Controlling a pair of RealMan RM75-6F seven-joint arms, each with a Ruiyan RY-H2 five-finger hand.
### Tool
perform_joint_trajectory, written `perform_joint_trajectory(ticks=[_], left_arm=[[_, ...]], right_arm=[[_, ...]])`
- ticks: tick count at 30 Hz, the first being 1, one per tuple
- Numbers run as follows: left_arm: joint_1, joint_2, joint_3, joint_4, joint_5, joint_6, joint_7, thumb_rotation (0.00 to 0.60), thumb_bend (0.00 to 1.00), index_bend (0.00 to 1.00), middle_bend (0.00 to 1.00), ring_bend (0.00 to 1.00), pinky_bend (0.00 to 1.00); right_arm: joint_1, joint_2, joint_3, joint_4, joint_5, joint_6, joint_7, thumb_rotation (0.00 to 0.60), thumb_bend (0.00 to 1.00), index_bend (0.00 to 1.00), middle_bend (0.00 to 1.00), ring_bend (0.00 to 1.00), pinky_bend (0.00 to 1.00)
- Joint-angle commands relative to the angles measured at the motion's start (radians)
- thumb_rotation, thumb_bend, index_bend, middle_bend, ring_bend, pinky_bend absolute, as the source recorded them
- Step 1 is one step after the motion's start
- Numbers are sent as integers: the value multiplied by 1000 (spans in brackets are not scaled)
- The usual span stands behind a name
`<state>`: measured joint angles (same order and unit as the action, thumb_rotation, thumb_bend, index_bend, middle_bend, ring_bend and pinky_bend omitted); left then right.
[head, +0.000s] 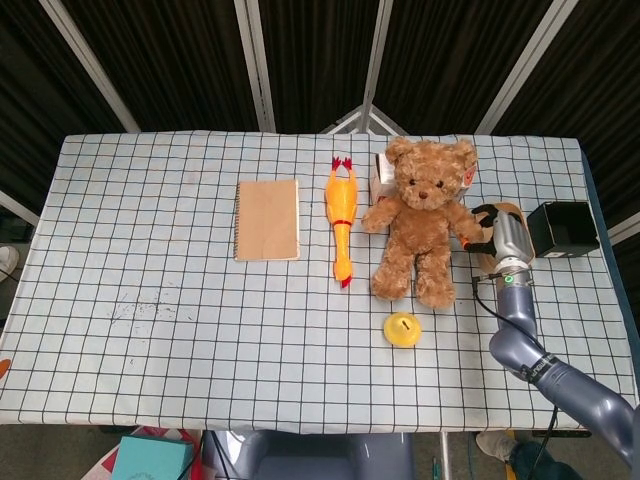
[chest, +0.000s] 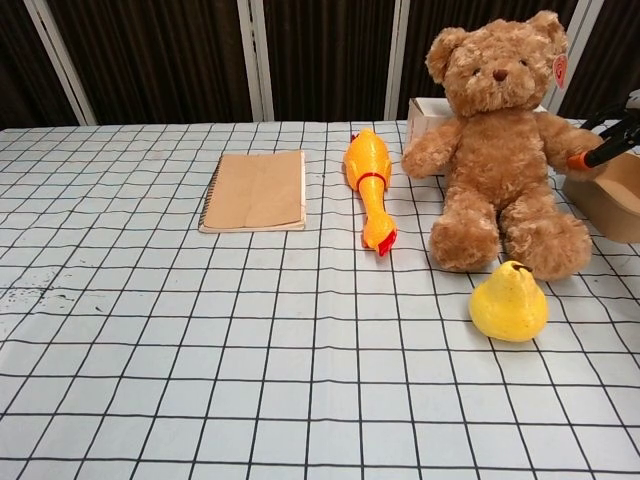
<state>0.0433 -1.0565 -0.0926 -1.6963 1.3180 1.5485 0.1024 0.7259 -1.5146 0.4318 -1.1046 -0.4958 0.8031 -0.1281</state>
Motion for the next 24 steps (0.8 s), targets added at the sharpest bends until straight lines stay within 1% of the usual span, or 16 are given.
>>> perform_joint_trajectory(ticks=[1, 12, 18, 24], left_arm=[[0, 0, 0, 0, 1, 1, 0, 600, 269, 221, 0, 0, 135], [1, 3, 0, 0, -2, 1, -7, 600, 269, 220, 0, 0, 135], [2, 5, 1, 1, -1, 1, -12, 600, 269, 220, 0, 0, 135], [1, 5, 0, 1, -2, 0, -12, 600, 269, 221, 0, 0, 135]], right_arm=[[2, -7, 1, 5, 4, 5, -1, 600, 331, 350, 538, 329, 0], [20, -27, 4, 18, -20, 35, -14, 600, 331, 350, 541, 332, 0], [13, -51, -6, 48, -9, 23, -13, 600, 331, 352, 541, 332, 0], [18, -47, 1, 47, -25, 31, -14, 600, 332, 352, 542, 332, 0]])
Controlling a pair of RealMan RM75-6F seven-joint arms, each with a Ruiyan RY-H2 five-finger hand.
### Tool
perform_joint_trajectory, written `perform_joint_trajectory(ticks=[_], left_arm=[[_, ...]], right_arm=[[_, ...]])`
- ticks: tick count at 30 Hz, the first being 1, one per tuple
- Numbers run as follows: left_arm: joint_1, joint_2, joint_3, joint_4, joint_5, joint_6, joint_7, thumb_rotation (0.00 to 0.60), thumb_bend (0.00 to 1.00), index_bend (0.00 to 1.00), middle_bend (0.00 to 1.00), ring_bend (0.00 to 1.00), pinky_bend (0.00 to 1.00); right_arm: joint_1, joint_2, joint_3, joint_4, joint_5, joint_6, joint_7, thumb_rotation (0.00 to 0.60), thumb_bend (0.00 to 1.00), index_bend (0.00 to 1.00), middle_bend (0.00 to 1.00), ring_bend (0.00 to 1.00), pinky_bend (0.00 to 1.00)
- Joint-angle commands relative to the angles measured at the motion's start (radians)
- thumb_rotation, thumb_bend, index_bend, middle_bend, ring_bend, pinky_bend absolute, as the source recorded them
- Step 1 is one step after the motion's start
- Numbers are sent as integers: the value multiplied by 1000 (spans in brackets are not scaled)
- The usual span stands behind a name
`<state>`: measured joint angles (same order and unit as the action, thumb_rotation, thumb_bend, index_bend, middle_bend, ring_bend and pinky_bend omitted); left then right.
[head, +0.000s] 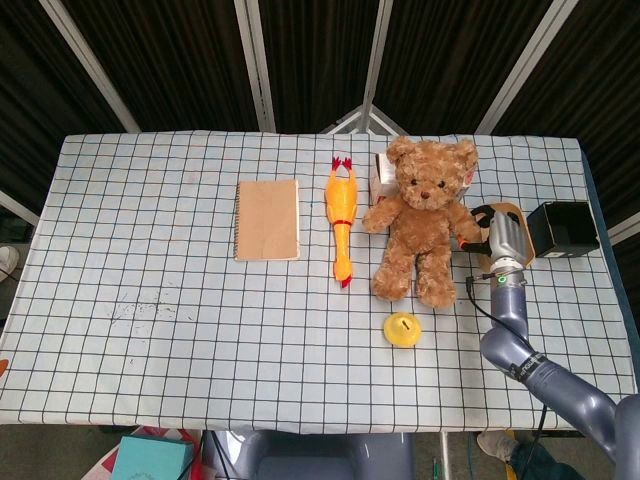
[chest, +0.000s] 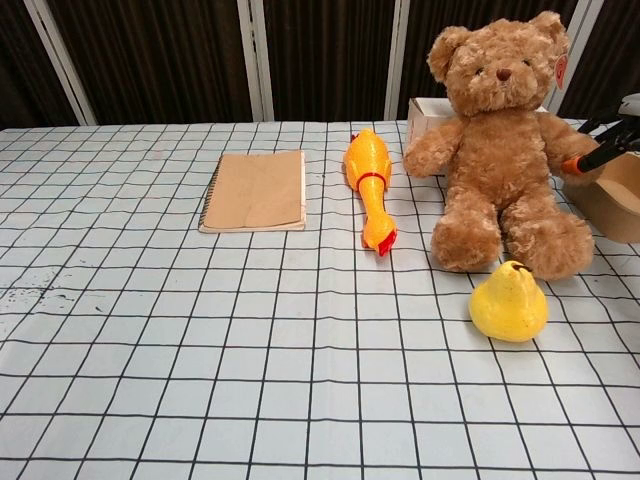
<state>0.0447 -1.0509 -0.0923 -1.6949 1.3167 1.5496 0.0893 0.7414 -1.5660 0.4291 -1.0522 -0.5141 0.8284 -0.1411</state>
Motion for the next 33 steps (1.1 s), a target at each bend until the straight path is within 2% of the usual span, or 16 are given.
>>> perform_joint_trajectory(ticks=[1, 13, 17, 21, 27, 33], left_arm=[[-1, -1, 0, 0, -1, -2, 2, 600, 269, 221, 0, 0, 135], [-1, -3, 2, -2, 0, 0, 9, 600, 269, 222, 0, 0, 135], [-3, -4, 1, -2, -3, -3, 14, 600, 269, 222, 0, 0, 135], [-5, -6, 1, -3, -5, -5, 19, 600, 269, 222, 0, 0, 135], [-4, -8, 4, -5, 0, -1, 25, 600, 269, 222, 0, 0, 135], [-4, -11, 4, -6, -2, -1, 29, 600, 269, 221, 0, 0, 135]], right_arm=[[2, 7, 5, -9, -9, 8, -1, 600, 332, 352, 542, 332, 0], [-19, 13, -4, -13, 4, -6, -5, 600, 331, 357, 551, 334, 0], [-26, 36, 9, -51, -43, 1, 29, 600, 331, 362, 557, 337, 0], [-49, 59, -8, -90, -106, 10, 55, 600, 331, 364, 557, 337, 0], [-78, 64, -27, -111, -163, 3, 106, 600, 331, 364, 557, 337, 0], [-76, 73, -23, -122, -200, 12, 121, 600, 331, 364, 557, 337, 0]])
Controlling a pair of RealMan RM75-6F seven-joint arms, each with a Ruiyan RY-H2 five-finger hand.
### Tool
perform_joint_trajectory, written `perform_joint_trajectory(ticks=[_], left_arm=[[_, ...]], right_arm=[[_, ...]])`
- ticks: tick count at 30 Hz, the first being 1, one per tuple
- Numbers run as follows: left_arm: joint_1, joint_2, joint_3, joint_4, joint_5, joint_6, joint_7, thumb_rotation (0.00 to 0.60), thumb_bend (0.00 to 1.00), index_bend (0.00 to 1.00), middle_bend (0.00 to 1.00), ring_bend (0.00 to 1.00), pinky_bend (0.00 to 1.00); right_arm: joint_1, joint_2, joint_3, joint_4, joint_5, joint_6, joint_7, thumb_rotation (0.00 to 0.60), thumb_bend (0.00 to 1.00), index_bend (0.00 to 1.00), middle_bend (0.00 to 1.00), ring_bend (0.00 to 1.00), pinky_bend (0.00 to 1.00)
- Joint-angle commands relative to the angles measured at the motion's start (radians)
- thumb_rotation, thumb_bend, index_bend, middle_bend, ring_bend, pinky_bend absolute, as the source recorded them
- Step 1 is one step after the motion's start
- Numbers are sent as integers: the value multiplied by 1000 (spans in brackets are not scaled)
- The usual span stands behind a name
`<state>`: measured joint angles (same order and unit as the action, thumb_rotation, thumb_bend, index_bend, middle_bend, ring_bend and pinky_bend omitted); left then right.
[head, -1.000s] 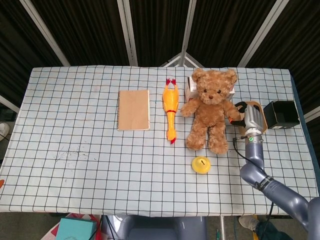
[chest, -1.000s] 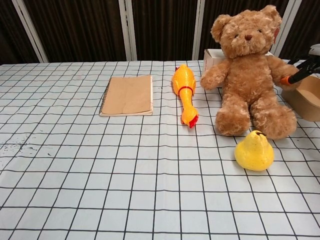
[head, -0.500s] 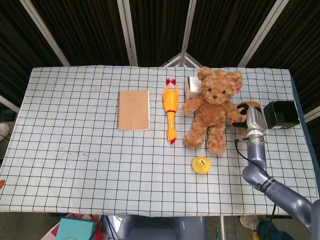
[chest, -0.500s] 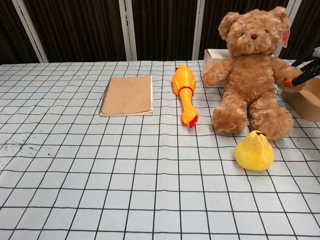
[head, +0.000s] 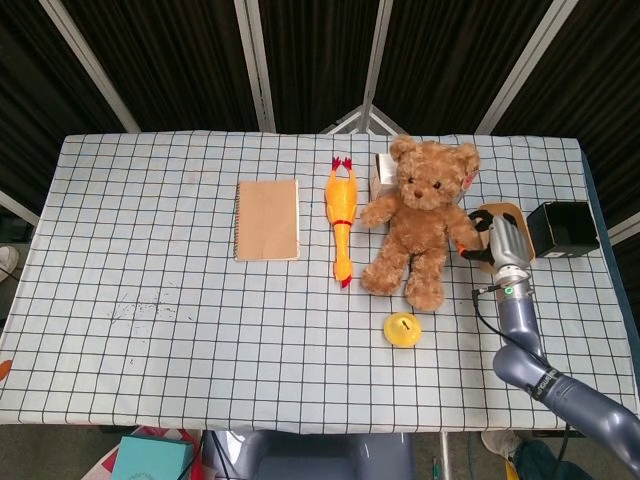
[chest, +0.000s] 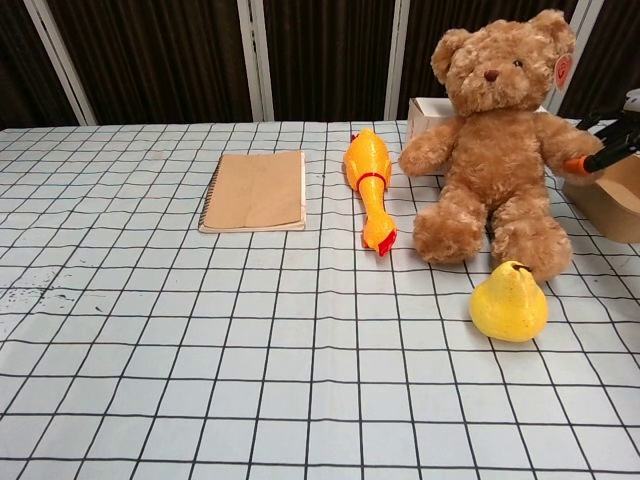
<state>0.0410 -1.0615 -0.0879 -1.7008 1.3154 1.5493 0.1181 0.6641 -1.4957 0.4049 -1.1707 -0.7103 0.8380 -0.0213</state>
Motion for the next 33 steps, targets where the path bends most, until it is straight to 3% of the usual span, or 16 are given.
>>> perform_joint_trajectory(ticks=[1, 14, 33], left_arm=[[0, 0, 0, 0, -3, -1, 1, 600, 269, 221, 0, 0, 135], [0, 1, -2, 1, -4, -1, -2, 600, 269, 221, 0, 0, 135], [-2, 1, -3, 2, -7, -2, 0, 600, 269, 221, 0, 0, 135]], right_arm=[[2, 4, 0, -5, -4, 3, -2, 600, 331, 364, 557, 337, 0], [20, -34, -7, 54, 11, -27, -7, 600, 331, 364, 557, 337, 0], [22, -24, 0, 48, 10, -17, -11, 600, 331, 364, 557, 337, 0]])
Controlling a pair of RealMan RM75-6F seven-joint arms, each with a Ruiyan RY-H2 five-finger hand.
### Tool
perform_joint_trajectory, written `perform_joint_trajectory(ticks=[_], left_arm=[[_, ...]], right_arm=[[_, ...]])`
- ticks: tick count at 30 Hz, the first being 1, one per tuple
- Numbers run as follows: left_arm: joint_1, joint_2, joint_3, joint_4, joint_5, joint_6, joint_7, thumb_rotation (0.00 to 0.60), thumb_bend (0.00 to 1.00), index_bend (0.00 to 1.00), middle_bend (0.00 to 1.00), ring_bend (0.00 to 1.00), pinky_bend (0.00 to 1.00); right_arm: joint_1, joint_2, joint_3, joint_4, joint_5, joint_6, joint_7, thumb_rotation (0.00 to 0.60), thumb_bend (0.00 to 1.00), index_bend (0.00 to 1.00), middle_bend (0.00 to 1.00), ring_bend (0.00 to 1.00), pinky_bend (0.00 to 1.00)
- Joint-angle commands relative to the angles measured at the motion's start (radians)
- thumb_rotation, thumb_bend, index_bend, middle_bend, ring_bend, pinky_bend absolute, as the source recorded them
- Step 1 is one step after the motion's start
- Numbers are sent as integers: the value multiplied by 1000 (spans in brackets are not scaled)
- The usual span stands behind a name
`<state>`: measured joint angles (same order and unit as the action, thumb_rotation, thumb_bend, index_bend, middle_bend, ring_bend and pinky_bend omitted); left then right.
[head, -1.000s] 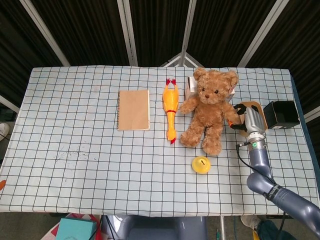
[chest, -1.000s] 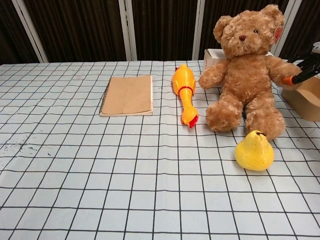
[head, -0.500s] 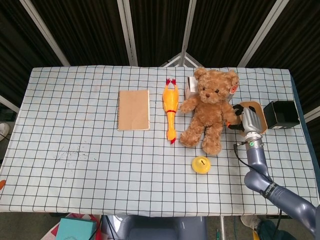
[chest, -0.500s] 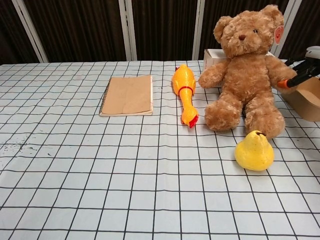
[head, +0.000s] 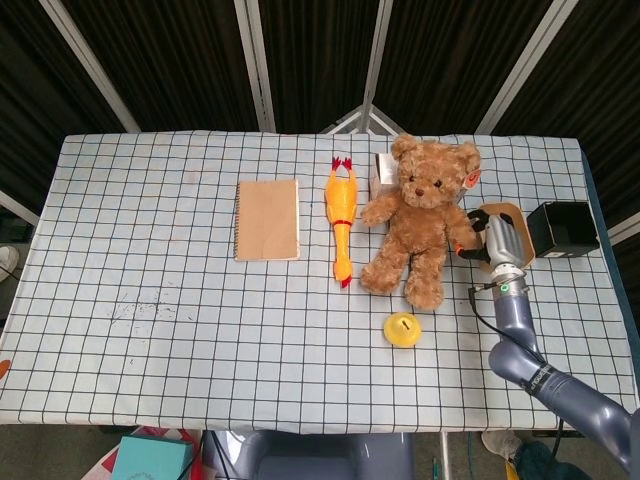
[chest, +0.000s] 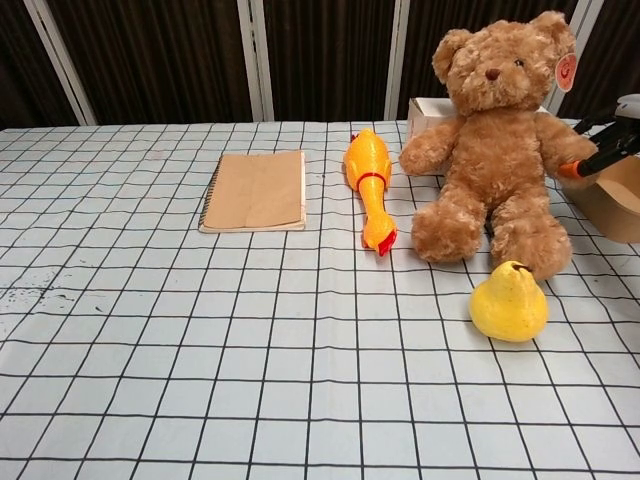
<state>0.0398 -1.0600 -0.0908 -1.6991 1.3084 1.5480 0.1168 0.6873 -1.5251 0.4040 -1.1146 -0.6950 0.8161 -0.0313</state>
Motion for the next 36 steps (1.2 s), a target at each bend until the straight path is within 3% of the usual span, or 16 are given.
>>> perform_joint_trajectory(ticks=[1, 5, 8, 11, 13, 21, 23, 28, 32, 36], left_arm=[[-1, -1, 1, 0, 1, 0, 2, 600, 269, 220, 0, 0, 135], [0, -1, 2, -2, 3, 2, 3, 600, 269, 220, 0, 0, 135], [2, 0, 1, -1, 2, 4, 0, 600, 269, 220, 0, 0, 135], [2, 1, 0, -1, 0, 2, -4, 600, 269, 220, 0, 0, 135], [1, 2, 0, 0, 1, 1, -6, 600, 269, 220, 0, 0, 135], [3, 9, 1, 0, 3, -1, -27, 600, 269, 220, 0, 0, 135], [5, 12, 2, 0, 7, 0, -34, 600, 269, 220, 0, 0, 135], [10, 19, 6, 1, 20, 7, -59, 600, 269, 220, 0, 0, 135], [14, 24, 14, 2, 40, 13, -74, 600, 269, 221, 0, 0, 135], [16, 31, 24, 7, 64, 12, -103, 600, 269, 221, 0, 0, 135]], right_arm=[[-1, 8, 0, -12, -5, 5, -4, 600, 331, 364, 557, 337, 0], [-6, 17, -13, -26, 4, -13, -15, 600, 331, 353, 518, 312, 0], [-9, 30, -30, -36, -1, -26, -30, 600, 332, 284, 412, 231, 0], [-13, 47, -46, -44, -3, -37, -47, 600, 302, 157, 239, 68, 0], [-17, 65, -57, -56, 14, -52, -64, 600, 281, 105, 171, 9, 0], [-71, 162, -79, -155, 32, -17, -75, 600, 262, 4, 131, 0, 0], [-102, 191, -97, -185, 2, 47, -91, 600, 261, 0, 131, 0, 0], [-239, 253, -140, -334, -77, 323, -99, 600, 261, 7, 131, 0, 0], [-366, 289, -222, -466, -251, 526, -48, 600, 261, 94, 148, 0, 0], [-461, 268, -352, -429, -508, 702, -33, 600, 262, 121, 173, 9, 0]])
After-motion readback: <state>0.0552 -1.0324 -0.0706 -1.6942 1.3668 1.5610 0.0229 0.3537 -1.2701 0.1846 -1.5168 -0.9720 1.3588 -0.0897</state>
